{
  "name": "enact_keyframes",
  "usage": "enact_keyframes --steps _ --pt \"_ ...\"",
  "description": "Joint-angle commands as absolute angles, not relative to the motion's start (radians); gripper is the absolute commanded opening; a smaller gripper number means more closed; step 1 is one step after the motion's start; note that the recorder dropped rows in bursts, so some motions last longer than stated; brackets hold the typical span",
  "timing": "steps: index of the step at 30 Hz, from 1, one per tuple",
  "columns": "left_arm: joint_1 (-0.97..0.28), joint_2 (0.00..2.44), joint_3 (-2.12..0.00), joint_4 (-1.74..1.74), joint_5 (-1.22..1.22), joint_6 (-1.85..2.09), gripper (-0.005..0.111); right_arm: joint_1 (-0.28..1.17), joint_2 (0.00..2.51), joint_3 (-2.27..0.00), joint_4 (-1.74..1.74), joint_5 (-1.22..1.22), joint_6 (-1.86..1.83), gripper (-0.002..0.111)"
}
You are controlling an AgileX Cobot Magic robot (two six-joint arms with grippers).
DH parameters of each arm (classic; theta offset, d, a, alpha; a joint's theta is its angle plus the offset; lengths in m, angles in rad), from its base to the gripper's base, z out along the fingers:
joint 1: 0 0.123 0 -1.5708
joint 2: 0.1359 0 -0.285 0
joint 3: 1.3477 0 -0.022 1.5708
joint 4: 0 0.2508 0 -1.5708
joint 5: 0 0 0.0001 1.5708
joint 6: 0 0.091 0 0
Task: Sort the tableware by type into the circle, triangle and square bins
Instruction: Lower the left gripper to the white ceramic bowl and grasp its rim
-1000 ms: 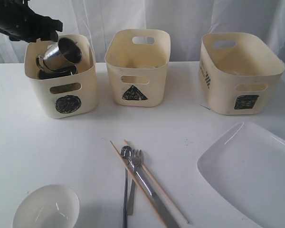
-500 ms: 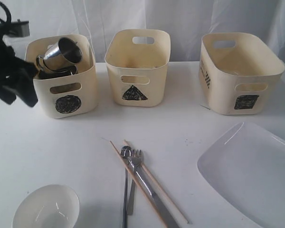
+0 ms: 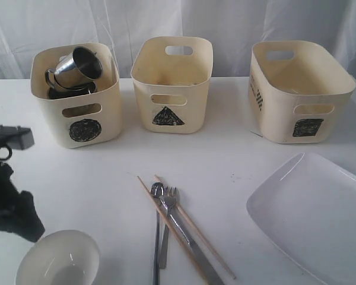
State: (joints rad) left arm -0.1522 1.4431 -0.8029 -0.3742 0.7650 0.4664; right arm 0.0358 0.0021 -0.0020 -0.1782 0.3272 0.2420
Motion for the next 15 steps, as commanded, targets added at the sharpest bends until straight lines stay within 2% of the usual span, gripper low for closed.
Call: enact_keyframes --steps 1,6,15 --pt "-0.152 1.454 -0.676 -0.54 0.637 0.614 0.064 0.039 0.0 0.0 -0.179 0.313 0.241 0.0" --pt "-0.152 1.456 -0.666 -0.733 0.621 0.81 0.064 0.039 0.0 0.0 -0.179 0.313 0.241 0.0" --pt "-0.152 1.456 -0.624 -0.738 0.601 0.893 0.064 0.039 0.0 0.0 -0.179 0.313 0.241 0.0"
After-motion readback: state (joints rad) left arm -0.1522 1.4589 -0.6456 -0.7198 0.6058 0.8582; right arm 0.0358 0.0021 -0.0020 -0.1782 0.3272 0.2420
